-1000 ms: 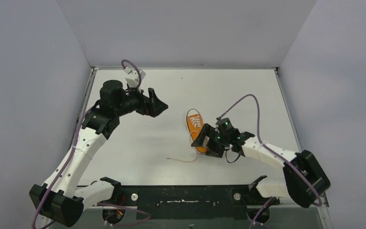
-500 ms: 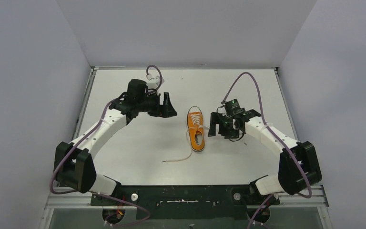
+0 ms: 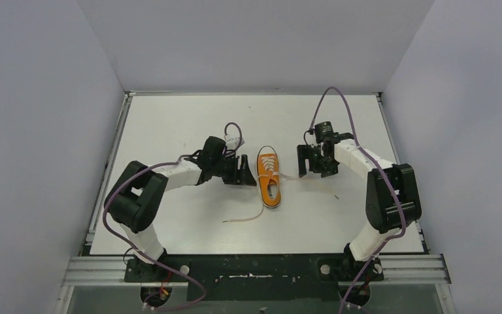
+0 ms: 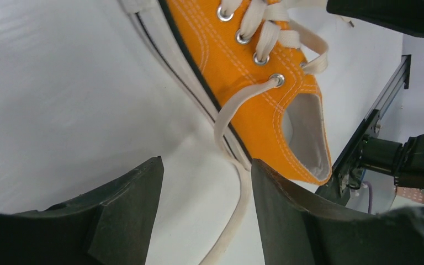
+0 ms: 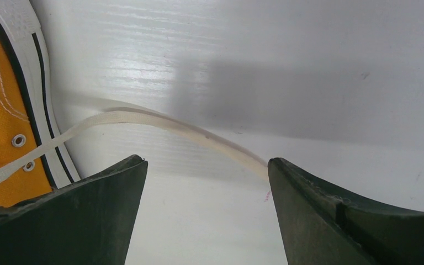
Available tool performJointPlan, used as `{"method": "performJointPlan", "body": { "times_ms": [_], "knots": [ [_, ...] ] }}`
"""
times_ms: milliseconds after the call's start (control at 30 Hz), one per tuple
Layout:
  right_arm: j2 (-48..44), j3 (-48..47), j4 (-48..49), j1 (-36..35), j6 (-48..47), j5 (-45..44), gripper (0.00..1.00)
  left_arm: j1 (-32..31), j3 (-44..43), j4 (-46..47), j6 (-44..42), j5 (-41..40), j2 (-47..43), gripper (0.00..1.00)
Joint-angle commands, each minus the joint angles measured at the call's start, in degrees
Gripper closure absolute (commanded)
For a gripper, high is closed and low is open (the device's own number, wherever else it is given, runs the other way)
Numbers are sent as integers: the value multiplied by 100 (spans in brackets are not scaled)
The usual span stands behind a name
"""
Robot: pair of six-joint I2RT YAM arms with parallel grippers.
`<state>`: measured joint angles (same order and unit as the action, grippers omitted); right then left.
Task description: Tie the shoes
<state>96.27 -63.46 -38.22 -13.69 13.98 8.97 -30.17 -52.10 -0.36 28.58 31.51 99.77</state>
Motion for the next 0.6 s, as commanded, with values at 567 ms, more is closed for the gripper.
{"method": "performJointPlan", "body": {
  "times_ms": [567],
  "knots": [
    [190,-32,122,86,-513,-147,21,-495,867,2573,817,-422,369,79]
  ]
}}
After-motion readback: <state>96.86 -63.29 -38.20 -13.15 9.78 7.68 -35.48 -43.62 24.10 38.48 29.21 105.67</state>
